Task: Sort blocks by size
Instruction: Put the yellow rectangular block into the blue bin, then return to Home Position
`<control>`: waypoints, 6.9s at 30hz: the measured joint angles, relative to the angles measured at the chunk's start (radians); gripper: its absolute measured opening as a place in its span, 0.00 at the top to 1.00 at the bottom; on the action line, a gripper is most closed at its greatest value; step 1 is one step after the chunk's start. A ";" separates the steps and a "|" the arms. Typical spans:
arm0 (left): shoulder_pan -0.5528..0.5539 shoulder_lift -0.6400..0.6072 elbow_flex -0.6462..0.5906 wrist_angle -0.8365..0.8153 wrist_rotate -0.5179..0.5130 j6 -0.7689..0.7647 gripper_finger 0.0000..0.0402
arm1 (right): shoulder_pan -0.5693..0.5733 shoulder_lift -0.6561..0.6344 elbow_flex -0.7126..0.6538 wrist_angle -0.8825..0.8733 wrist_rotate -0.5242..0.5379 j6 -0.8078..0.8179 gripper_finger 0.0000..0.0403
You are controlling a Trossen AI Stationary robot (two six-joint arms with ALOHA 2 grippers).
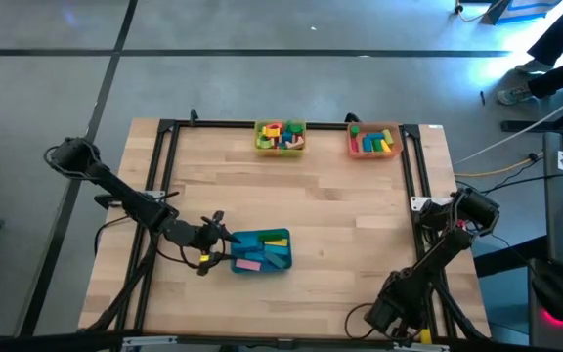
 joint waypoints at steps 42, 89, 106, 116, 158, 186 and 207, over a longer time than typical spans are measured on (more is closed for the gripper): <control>0.000 0.000 0.000 -0.014 -0.027 -0.005 0.50 | -0.288 0.040 0.003 -0.210 0.374 -0.122 1.00; 0.000 0.000 -0.001 -0.013 -0.027 -0.011 0.50 | -0.144 -0.129 -0.071 -0.079 1.160 0.723 0.38; 0.000 0.000 -0.001 -0.013 -0.027 -0.011 0.50 | -0.145 -0.132 -0.101 -0.059 1.165 0.510 0.74; 0.000 0.000 -0.001 0.007 -0.027 -0.013 0.50 | -0.170 -0.129 0.033 -0.139 1.311 0.304 0.74; 0.007 0.000 0.000 0.022 -0.040 -0.003 0.50 | -0.625 0.081 0.189 0.777 1.137 -1.161 0.44; 0.493 -0.274 0.007 -0.138 0.162 0.335 0.80 | -0.706 -0.150 0.156 0.410 1.117 -1.319 0.79; 0.727 -0.470 -0.251 0.007 0.297 0.332 0.91 | -0.882 -0.721 -0.518 0.893 1.008 -1.332 0.95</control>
